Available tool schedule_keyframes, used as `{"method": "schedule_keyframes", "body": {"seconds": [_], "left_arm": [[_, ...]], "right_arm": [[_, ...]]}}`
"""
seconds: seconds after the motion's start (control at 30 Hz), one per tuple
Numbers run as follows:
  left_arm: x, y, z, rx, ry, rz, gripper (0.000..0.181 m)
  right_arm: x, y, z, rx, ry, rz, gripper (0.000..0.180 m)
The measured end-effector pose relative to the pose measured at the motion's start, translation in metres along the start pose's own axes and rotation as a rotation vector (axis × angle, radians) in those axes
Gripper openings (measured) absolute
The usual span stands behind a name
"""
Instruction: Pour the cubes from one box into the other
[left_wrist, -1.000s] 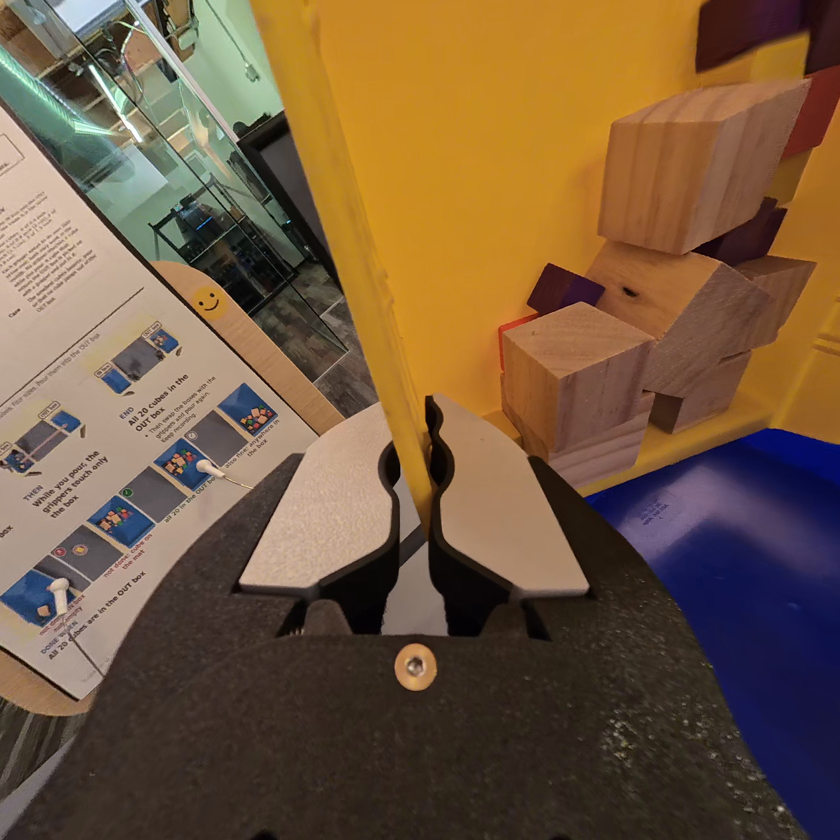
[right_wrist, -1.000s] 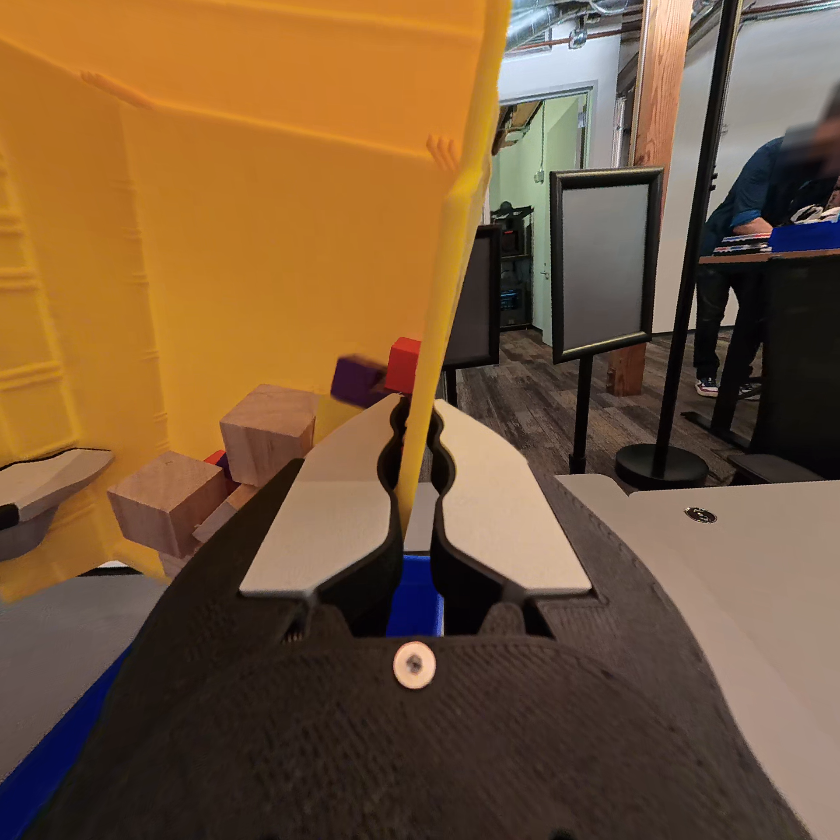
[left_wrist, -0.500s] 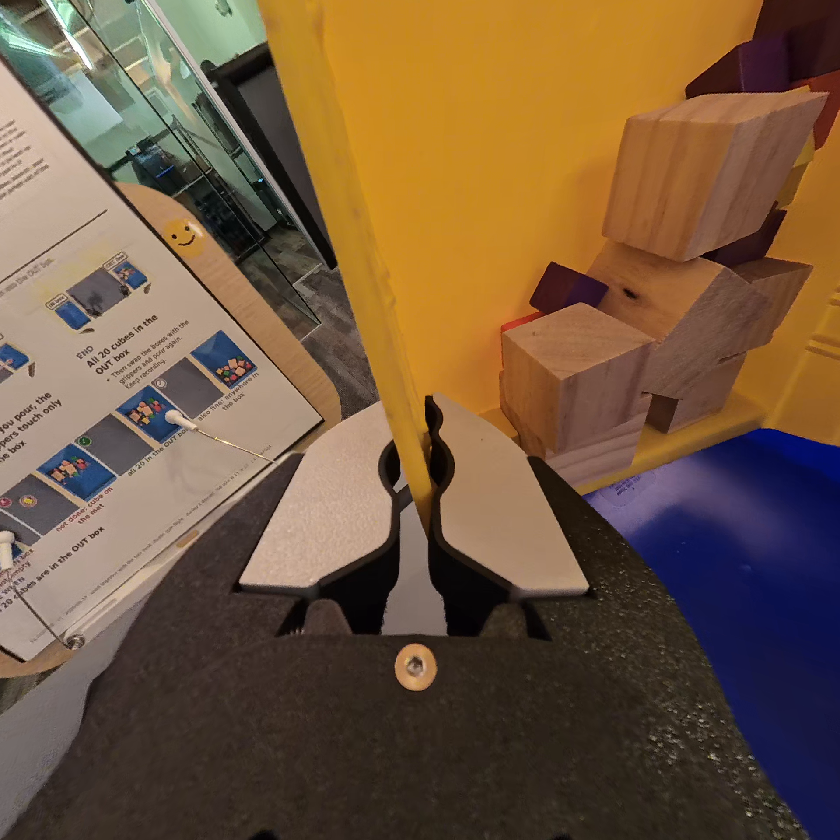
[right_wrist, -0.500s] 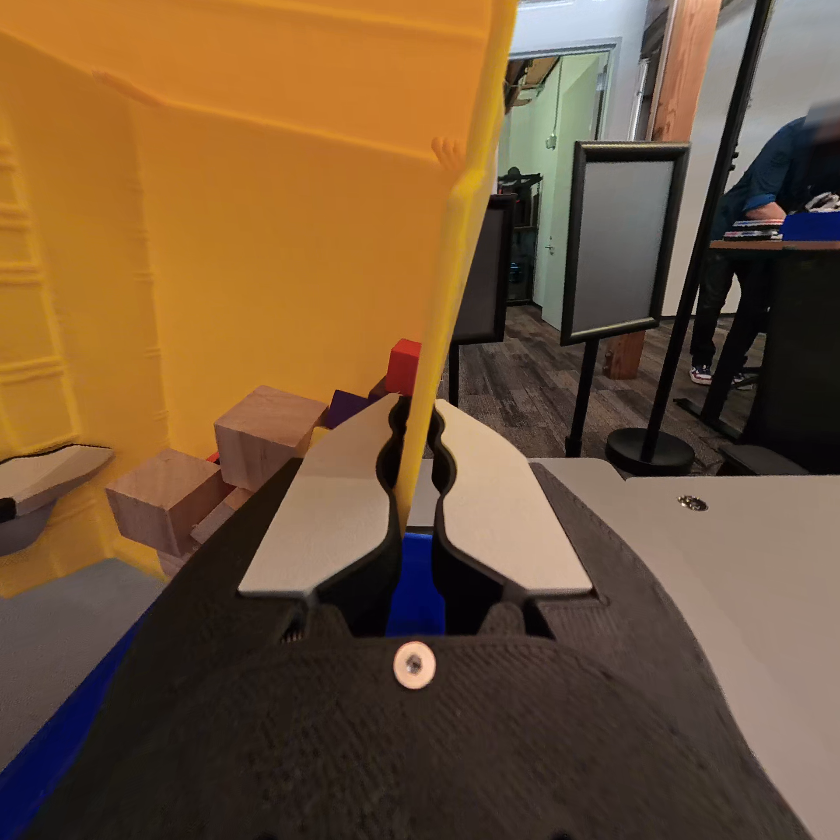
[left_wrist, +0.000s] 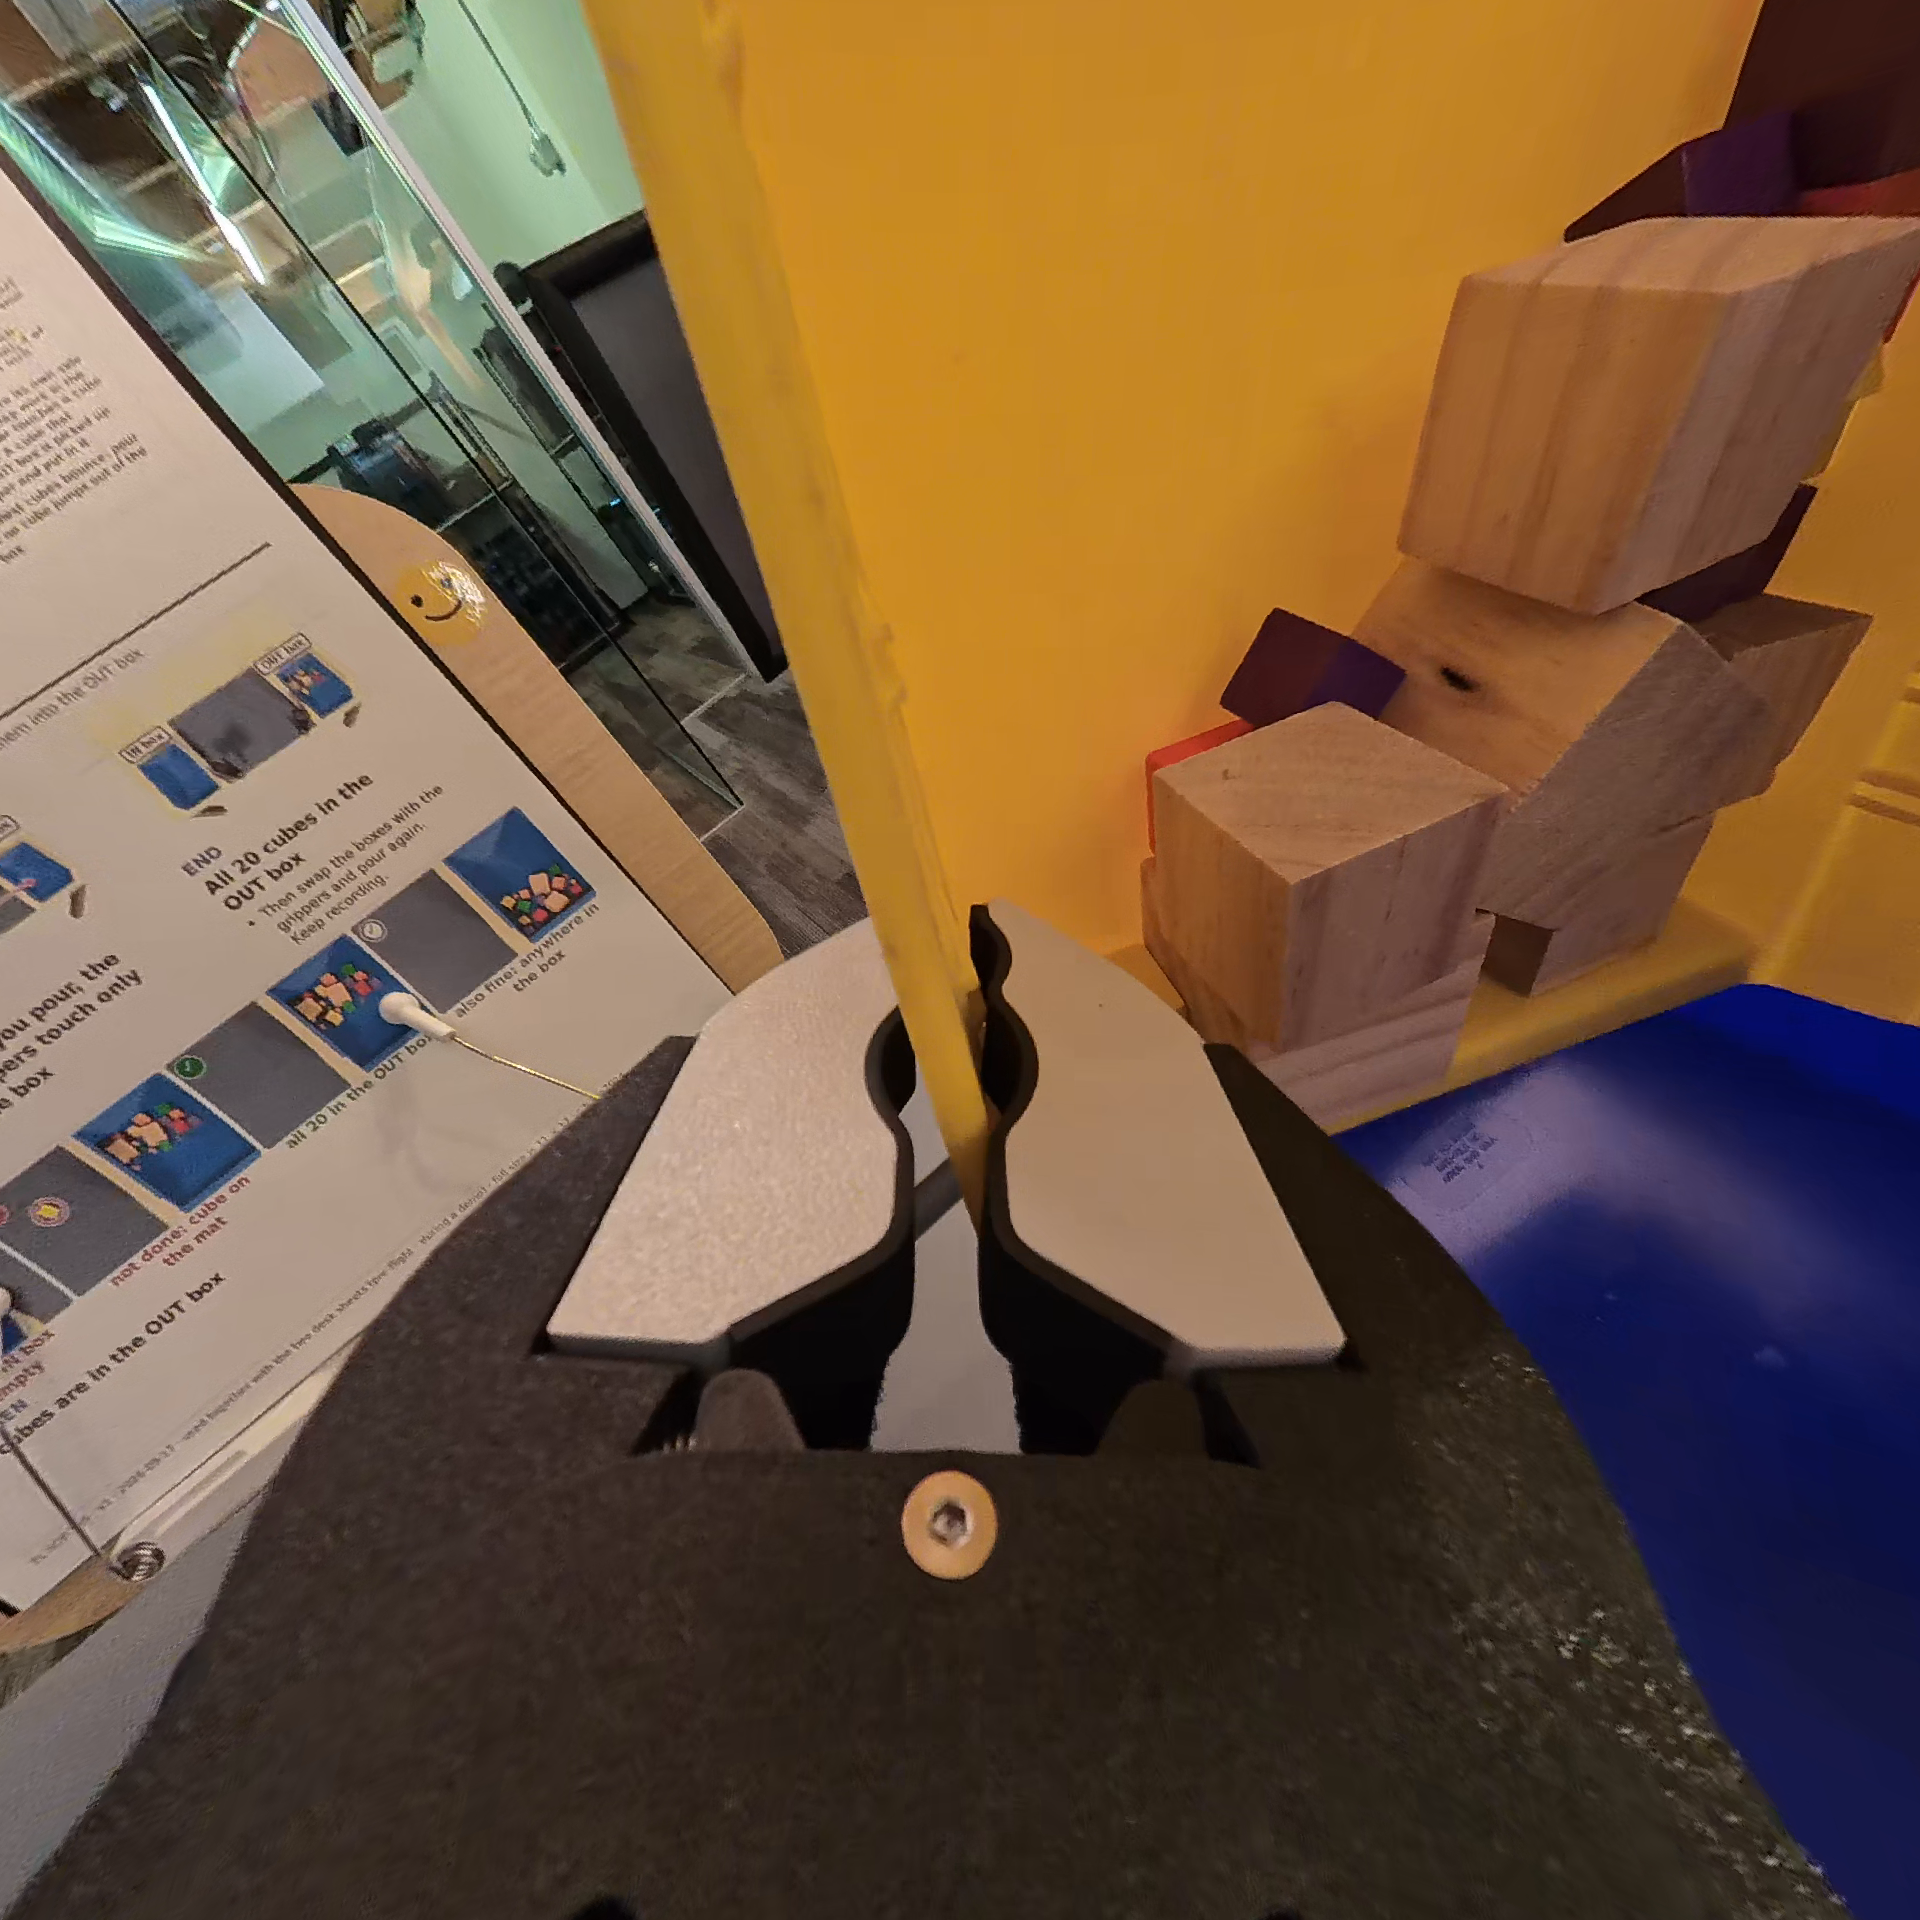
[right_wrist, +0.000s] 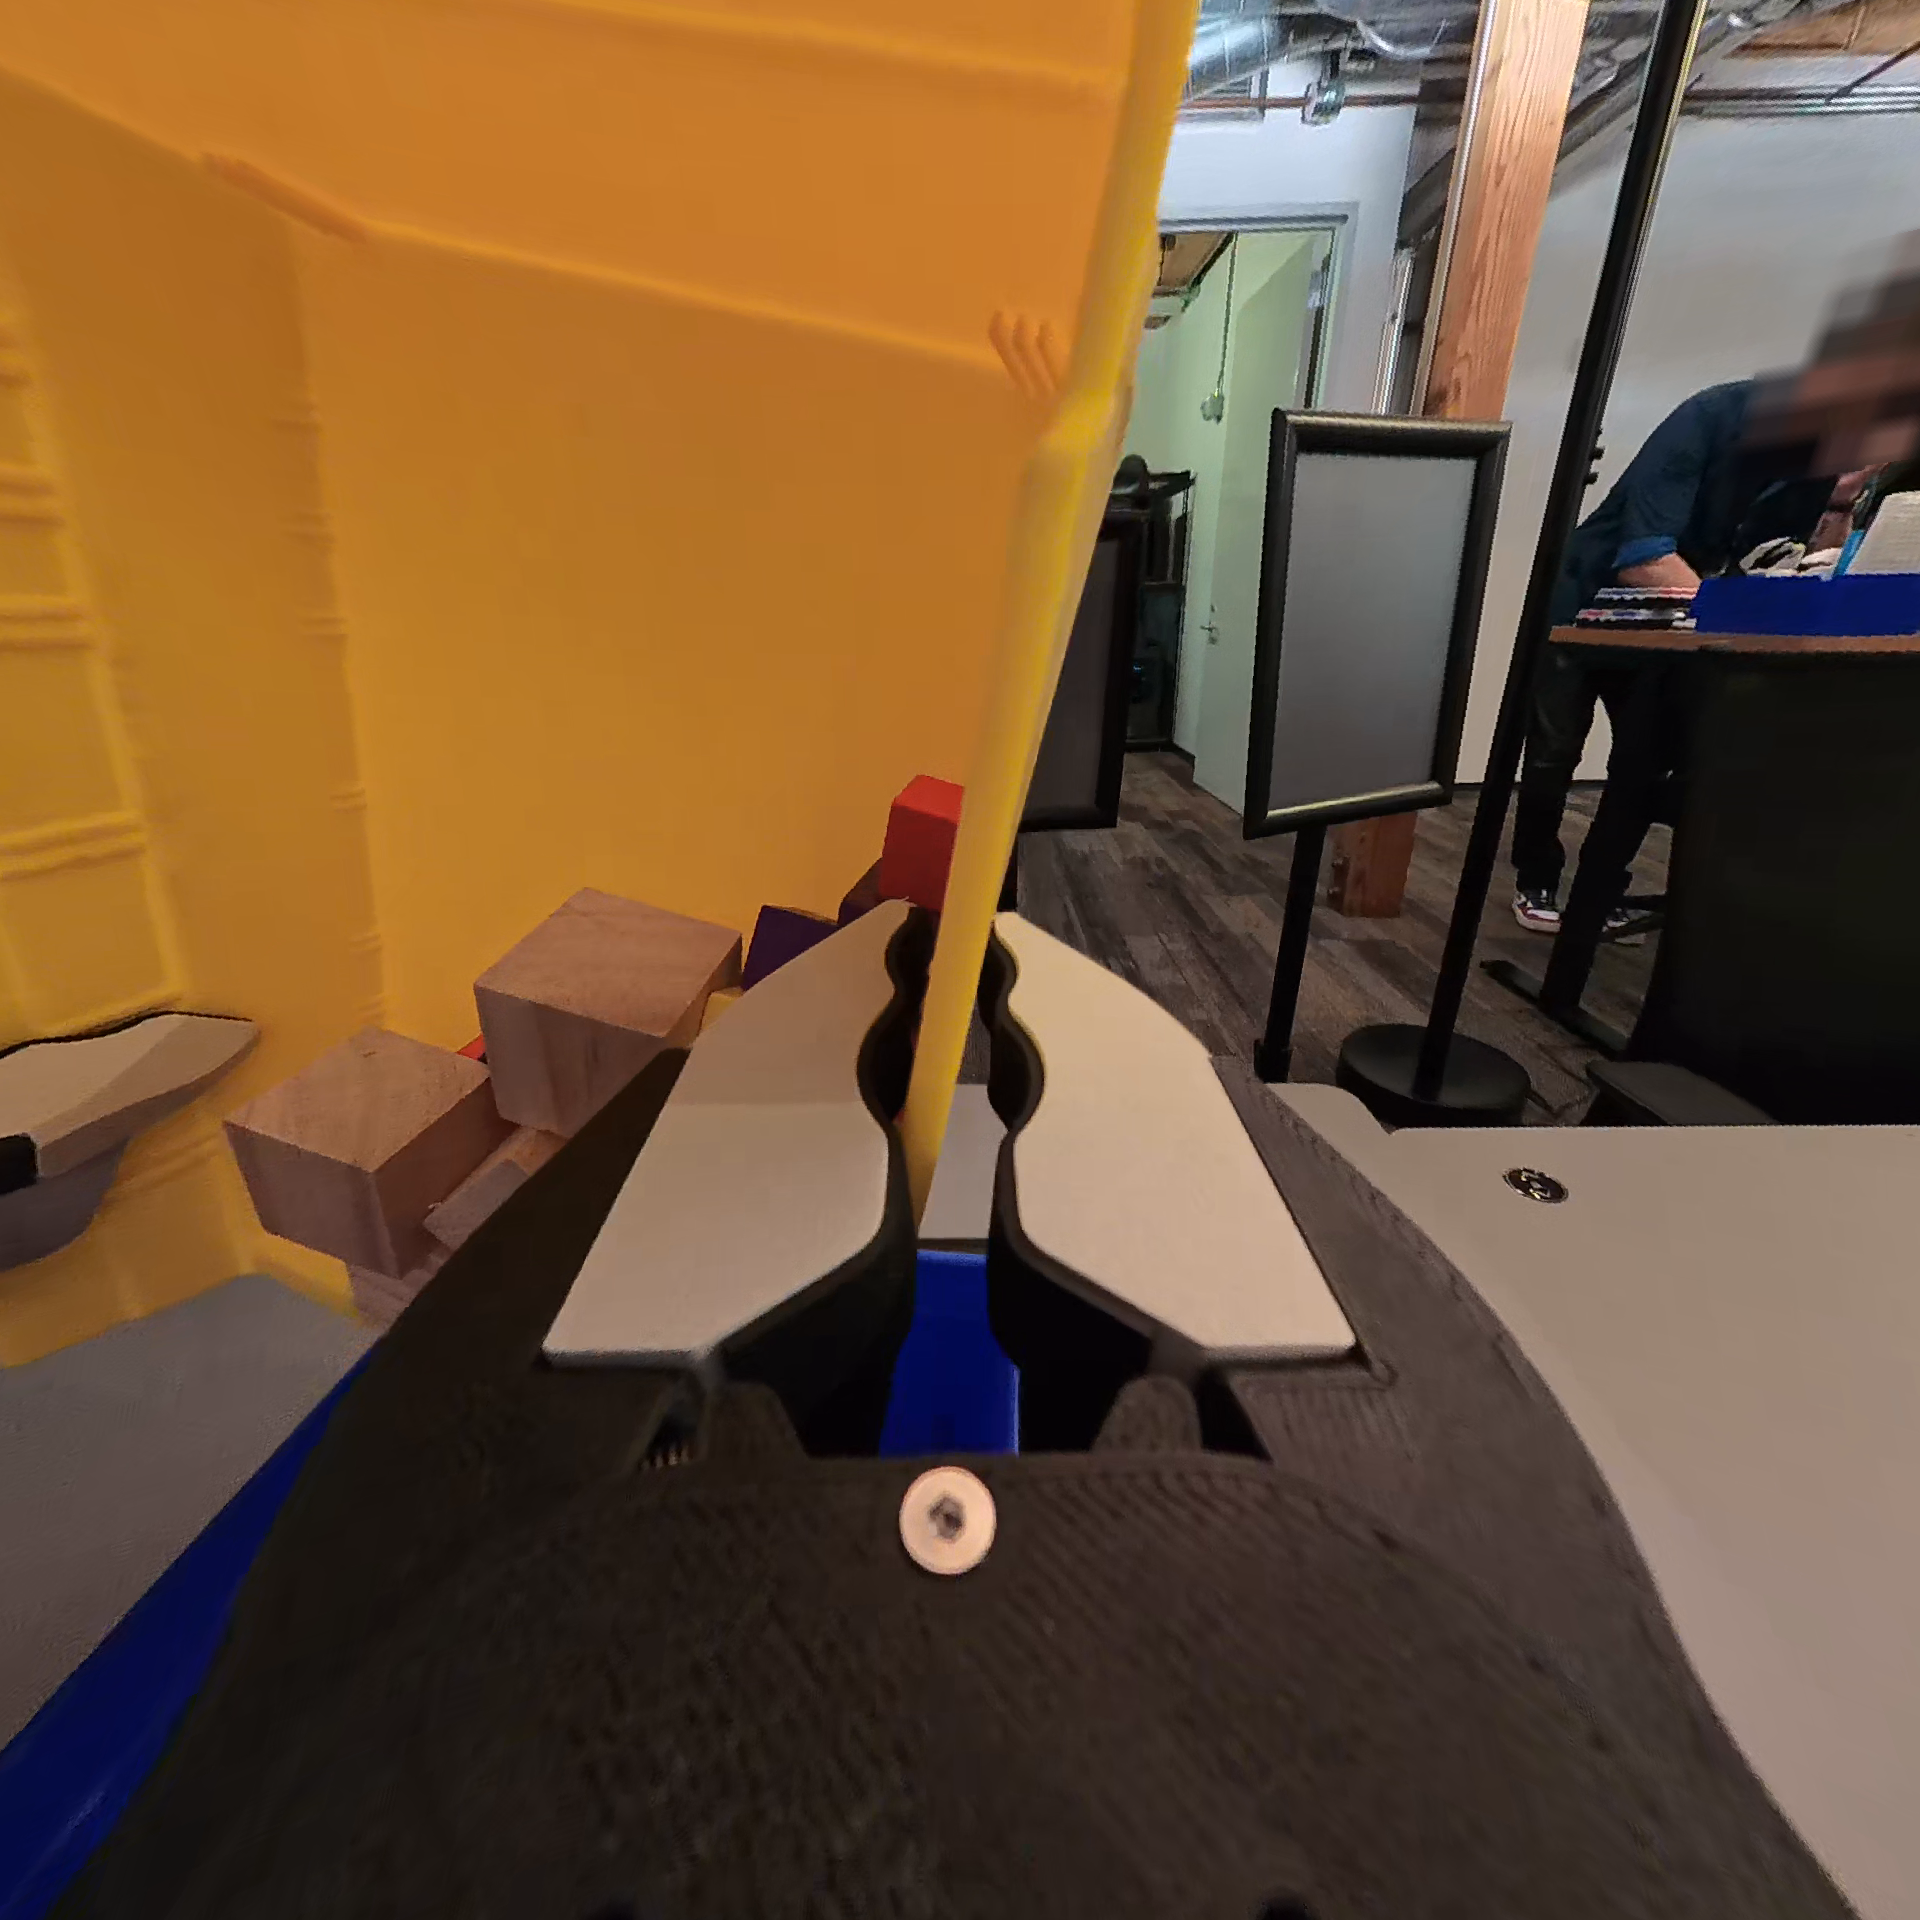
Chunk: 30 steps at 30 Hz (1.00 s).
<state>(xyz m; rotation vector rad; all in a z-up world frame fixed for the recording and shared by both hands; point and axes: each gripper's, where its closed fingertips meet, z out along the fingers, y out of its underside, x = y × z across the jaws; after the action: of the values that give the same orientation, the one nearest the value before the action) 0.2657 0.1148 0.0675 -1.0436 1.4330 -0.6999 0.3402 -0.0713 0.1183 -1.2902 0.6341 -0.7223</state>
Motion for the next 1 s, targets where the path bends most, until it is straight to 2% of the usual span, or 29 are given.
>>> {"method": "schedule_keyframes", "body": {"seconds": [0.4, 1.0], "left_arm": [[0.002, -0.004, -0.003, 0.052, -0.013, 0.002, 0.007], [0.009, 0.004, 0.005, 0.015, 0.023, -0.020, 0.008]], "right_arm": [[0.001, -0.007, -0.005, 0.056, 0.008, -0.035, 0.008], [0.006, 0.002, -0.002, -0.023, 0.026, -0.048, 0.008]]}}
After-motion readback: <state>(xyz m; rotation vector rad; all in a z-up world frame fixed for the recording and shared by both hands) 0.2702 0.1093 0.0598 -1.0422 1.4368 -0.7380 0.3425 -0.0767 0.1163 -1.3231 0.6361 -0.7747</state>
